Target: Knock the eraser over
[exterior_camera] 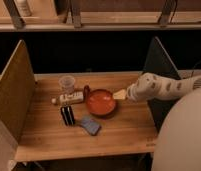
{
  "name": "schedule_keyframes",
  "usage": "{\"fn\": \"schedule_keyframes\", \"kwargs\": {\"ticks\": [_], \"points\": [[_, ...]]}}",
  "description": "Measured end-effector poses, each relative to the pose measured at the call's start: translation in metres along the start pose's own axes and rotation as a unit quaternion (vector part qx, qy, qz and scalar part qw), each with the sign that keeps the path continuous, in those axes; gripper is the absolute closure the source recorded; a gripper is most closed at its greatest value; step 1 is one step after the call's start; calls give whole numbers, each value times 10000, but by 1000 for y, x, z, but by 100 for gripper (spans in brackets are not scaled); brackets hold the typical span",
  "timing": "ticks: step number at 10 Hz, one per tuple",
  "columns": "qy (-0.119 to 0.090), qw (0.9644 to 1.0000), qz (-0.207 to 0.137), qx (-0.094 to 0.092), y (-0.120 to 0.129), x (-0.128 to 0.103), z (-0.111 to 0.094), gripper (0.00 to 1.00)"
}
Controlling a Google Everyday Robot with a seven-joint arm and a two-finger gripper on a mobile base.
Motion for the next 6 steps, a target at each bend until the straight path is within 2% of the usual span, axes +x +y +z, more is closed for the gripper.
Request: {"fn": "schedule_keyframes", "kwargs": {"ticks": [2, 6], "points": [[0, 10000, 0, 0, 0, 0, 0, 24], [0, 10000, 0, 0, 0, 0, 0, 63]]}}
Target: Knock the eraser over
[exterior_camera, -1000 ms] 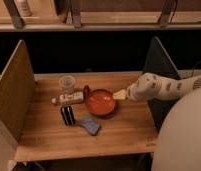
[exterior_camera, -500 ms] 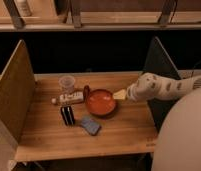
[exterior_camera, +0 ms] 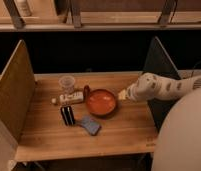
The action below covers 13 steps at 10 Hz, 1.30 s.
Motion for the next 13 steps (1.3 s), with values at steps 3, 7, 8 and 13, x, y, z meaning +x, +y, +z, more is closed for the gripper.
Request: {"fn": "schedule_keyframes", "kwargs": {"ticks": [3, 7, 8, 13], "points": [[-13, 10000, -6, 7, -1, -1, 0, 95], [-778, 9926, -819, 456, -71, -43, 29, 100], [-936, 9894, -977, 520, -82, -51, 35, 100], [-1650, 9664, -1730, 946, -150, -70, 58, 100]]}}
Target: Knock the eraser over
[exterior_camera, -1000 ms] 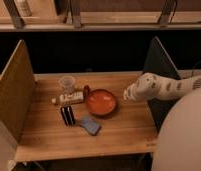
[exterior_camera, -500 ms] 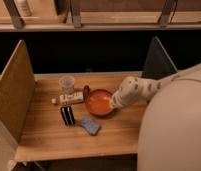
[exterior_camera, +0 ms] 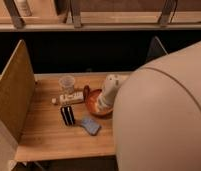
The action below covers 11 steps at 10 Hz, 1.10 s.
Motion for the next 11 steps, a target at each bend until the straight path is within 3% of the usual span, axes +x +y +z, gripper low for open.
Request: {"fn": "schedule_keyframes", "kwargs": {"ticks": [1, 6, 8, 11], "points": [[-77, 9999, -64, 29, -5, -1, 4, 100], [-69, 9999, -65, 49, -3, -2, 2, 100], [-117, 9993, -294, 199, -20, 2, 7, 100], [-331, 9955, -773, 427, -56, 11, 26, 100]]}}
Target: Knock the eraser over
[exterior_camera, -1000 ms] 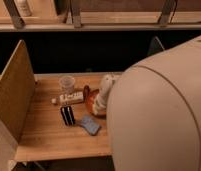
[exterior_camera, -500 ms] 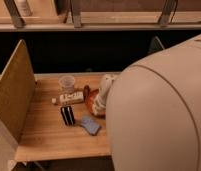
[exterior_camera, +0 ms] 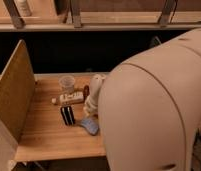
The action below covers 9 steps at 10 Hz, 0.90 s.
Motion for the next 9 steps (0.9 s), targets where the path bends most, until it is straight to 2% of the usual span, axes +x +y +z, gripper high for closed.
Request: {"fn": "schedule_keyframes", "kwargs": {"ticks": [3, 5, 7, 9], "points": [[-215, 9988, -357, 253, -25, 15, 22, 100], [-470, 9962, -605, 408, -42, 21, 41, 100], [-781, 9911, -920, 567, -65, 27, 63, 100], [-940, 9859, -1285, 515, -75, 40, 82, 100]]}}
